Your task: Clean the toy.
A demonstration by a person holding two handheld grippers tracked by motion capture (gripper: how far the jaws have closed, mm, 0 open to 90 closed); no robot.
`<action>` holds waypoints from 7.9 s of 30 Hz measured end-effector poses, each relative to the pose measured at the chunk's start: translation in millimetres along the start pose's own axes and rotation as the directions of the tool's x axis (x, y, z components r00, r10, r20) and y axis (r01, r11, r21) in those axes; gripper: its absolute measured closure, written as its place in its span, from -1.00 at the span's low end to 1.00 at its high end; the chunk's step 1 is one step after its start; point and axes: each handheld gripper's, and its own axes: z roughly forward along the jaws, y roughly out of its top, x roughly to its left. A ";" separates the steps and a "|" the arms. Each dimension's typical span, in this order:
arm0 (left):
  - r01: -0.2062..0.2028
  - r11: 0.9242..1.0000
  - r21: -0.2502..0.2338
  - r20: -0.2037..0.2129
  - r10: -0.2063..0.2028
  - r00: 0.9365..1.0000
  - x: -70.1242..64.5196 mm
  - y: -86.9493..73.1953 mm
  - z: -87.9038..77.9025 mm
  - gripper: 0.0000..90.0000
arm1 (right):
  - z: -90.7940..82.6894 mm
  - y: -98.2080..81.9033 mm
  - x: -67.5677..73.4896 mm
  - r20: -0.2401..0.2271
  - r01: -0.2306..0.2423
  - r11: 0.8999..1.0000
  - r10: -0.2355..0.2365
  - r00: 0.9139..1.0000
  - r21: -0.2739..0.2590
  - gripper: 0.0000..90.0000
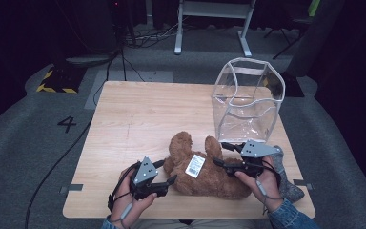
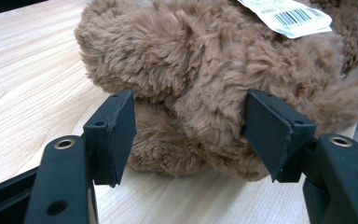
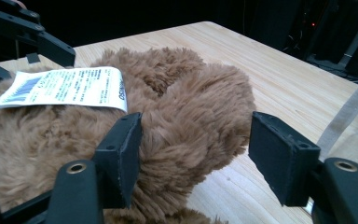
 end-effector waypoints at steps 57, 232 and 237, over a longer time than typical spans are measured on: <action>-0.016 1.000 0.020 0.000 0.016 1.000 -1.5 3.0 12.5 -0.21 | -83.1 54.7 23.9 -0.122 0.156 0.984 -0.145 0.982 0.082 0.69; 0.009 1.000 0.013 0.010 -0.009 1.000 3.2 3.4 13.8 -0.27 | -63.2 -44.4 -23.3 0.140 -0.044 0.995 0.031 0.990 0.092 -0.36; 0.016 1.000 0.025 0.020 -0.016 1.000 4.4 1.8 20.4 -0.27 | -79.4 -44.0 -24.9 0.130 -0.022 0.996 0.011 0.991 0.085 -0.38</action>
